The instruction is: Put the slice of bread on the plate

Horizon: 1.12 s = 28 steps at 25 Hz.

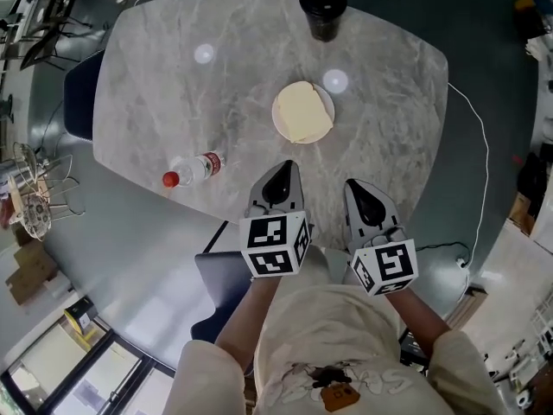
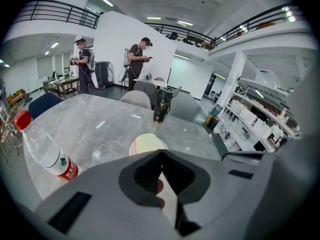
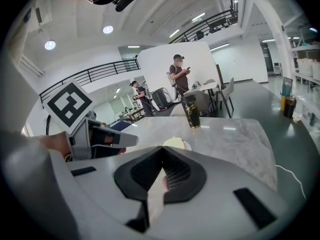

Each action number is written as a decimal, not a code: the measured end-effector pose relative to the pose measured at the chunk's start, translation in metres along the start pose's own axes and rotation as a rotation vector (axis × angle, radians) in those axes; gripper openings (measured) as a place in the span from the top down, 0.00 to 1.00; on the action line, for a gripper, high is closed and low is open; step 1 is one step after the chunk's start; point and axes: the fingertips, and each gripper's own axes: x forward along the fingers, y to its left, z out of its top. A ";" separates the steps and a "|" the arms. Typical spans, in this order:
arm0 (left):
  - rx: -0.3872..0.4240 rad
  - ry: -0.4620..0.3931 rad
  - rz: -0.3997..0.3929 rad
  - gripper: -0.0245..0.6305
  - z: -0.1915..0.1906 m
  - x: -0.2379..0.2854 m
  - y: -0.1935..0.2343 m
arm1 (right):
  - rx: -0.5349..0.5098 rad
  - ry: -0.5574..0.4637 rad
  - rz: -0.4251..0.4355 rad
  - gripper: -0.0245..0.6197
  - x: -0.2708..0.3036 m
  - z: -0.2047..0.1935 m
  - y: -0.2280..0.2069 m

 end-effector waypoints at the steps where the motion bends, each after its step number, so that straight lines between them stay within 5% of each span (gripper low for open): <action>1: 0.004 -0.003 -0.007 0.95 0.001 -0.004 -0.002 | -0.001 0.001 -0.002 0.95 -0.001 0.001 0.002; 17: 0.029 -0.028 -0.091 0.95 -0.007 -0.083 -0.016 | -0.011 -0.026 -0.076 0.95 -0.049 0.019 0.033; 28: 0.054 -0.096 -0.143 0.95 -0.004 -0.140 -0.015 | -0.080 -0.074 -0.046 0.95 -0.072 0.021 0.082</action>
